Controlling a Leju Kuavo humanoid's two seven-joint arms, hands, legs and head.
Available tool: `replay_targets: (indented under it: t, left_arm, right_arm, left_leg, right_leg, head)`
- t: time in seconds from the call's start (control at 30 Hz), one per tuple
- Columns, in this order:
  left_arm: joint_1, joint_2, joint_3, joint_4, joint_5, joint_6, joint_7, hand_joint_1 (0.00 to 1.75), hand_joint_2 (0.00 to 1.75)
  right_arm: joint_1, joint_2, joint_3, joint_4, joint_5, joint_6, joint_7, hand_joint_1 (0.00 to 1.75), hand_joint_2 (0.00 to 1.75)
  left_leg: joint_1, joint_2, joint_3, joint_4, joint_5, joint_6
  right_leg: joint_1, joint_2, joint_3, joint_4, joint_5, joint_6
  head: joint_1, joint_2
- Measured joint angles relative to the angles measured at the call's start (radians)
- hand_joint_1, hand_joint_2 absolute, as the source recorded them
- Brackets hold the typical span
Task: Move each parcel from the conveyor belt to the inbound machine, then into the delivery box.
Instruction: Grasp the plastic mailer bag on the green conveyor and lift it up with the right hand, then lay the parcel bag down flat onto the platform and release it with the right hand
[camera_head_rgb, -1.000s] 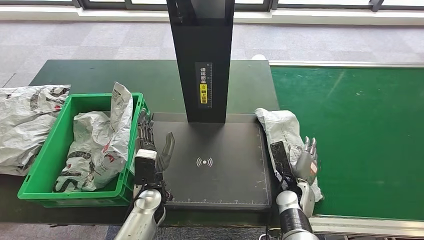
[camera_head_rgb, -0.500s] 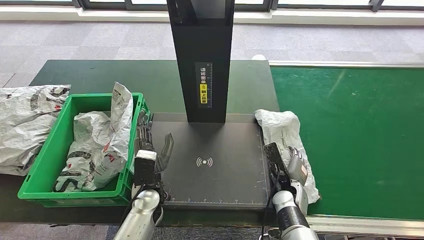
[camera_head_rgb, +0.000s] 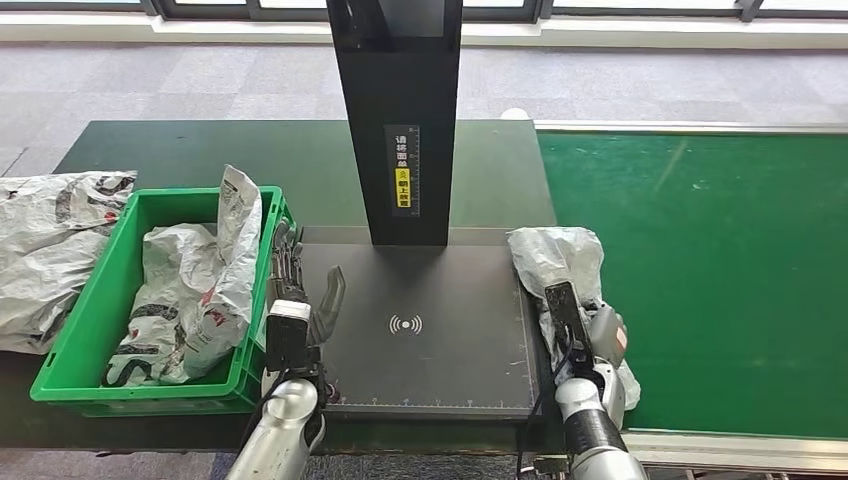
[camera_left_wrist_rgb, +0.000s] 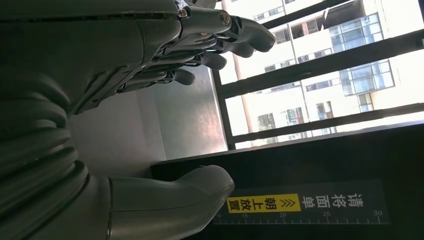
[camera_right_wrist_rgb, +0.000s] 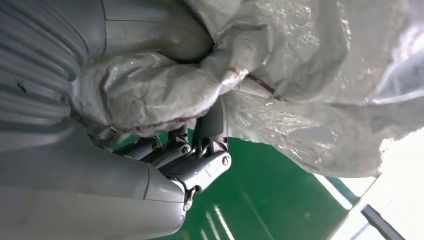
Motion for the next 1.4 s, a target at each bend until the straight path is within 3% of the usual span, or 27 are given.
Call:
replay_targets:
  t: [0.1,0.2,0.3,0.43,0.53,0.8,1.07,1.23,1.3,1.37,1.4]
  left_arm:
    - [0.001,0.000,0.001,-0.004,0.006,0.000,0.000,0.00,1.75]
    - [0.001,0.000,0.002,-0.005,0.006,0.000,0.000,0.00,1.75]
    - [0.001,0.000,0.002,-0.006,0.010,0.000,0.000,0.00,1.75]
    - [0.000,0.000,0.003,-0.004,0.021,0.000,0.000,0.00,1.75]
    - [0.000,0.000,0.003,0.000,0.026,0.000,0.000,0.00,1.75]
    - [-0.001,0.000,0.002,0.004,0.029,-0.004,0.000,0.00,1.75]
    - [-0.002,0.000,0.002,0.006,0.030,-0.005,0.000,0.00,1.75]
    - [-0.006,0.000,-0.011,0.013,0.047,-0.002,0.000,0.00,1.75]
    - [-0.007,0.000,-0.017,0.015,0.055,0.005,0.000,0.00,1.75]
    - [-0.009,0.000,-0.024,0.018,0.059,0.012,0.000,0.00,1.75]
    - [-0.010,0.000,-0.027,0.019,0.060,0.014,0.000,0.00,1.75]
  right_arm:
    - [0.013,0.008,0.010,-0.024,-0.081,-0.010,-0.125,1.75,1.75]
    - [0.018,0.018,0.016,-0.042,-0.114,-0.010,-0.164,1.75,1.75]
    - [0.048,0.036,0.031,-0.109,-0.237,0.001,-0.235,1.75,1.75]
    - [0.126,0.058,0.137,-0.288,-0.442,0.009,-0.265,1.75,1.75]
    - [0.168,0.063,0.256,-0.419,-0.514,0.011,-0.266,1.75,1.75]
    - [0.156,0.066,0.480,-0.496,-0.505,0.060,-0.266,1.75,1.75]
    - [0.148,0.068,0.551,-0.482,-0.495,0.065,-0.265,1.75,1.75]
    - [0.116,0.078,0.586,-0.336,-0.484,0.072,-0.265,1.74,1.75]
    - [0.094,0.085,0.595,-0.255,-0.486,0.077,-0.264,0.89,1.75]
    - [0.075,0.090,0.602,-0.186,-0.486,0.079,-0.263,0.03,0.87]
    - [0.065,0.093,0.605,-0.153,-0.485,0.075,-0.261,0.00,0.44]
  left_leg:
    - [0.000,0.001,0.000,0.000,0.000,0.000]
    - [0.001,0.000,0.000,0.000,0.000,-0.001]
    - [0.001,-0.001,0.000,0.000,0.000,-0.001]
    - [0.001,-0.001,0.000,0.000,0.000,-0.001]
    - [0.001,0.000,-0.001,0.000,0.000,-0.001]
    - [0.001,0.000,0.000,0.000,0.000,0.000]
    - [0.001,0.000,-0.001,0.000,0.000,0.000]
    - [0.001,0.000,-0.001,0.000,0.000,0.000]
    - [0.001,-0.001,-0.001,0.000,0.000,0.000]
    - [0.001,-0.001,-0.001,0.000,0.000,0.000]
    - [0.001,-0.002,-0.001,0.000,0.001,0.000]
  right_leg:
    - [0.001,0.000,-0.001,0.000,0.000,-0.001]
    - [0.001,0.000,0.000,0.001,-0.001,-0.002]
    - [0.001,-0.001,0.000,0.001,-0.001,-0.002]
    - [0.000,-0.001,0.000,0.001,-0.001,-0.002]
    - [-0.002,-0.001,-0.001,0.001,-0.001,-0.002]
    - [-0.002,-0.001,-0.001,0.001,-0.001,-0.002]
    - [-0.002,-0.001,-0.001,0.001,-0.001,-0.002]
    - [-0.002,-0.001,-0.001,0.001,-0.001,-0.002]
    - [-0.002,-0.001,-0.001,0.001,-0.001,-0.002]
    - [-0.002,-0.002,-0.001,0.001,-0.001,-0.002]
    - [-0.002,-0.002,0.000,0.001,-0.001,-0.002]
  head:
    - [0.000,0.000]
    - [0.000,0.000]
    - [0.000,0.000]
    - [0.000,0.000]
    - [0.000,0.000]
    - [0.000,0.000]
    - [0.000,0.000]
    - [0.000,0.000]
    - [0.000,0.000]
    - [0.000,0.000]
    - [0.000,0.000]
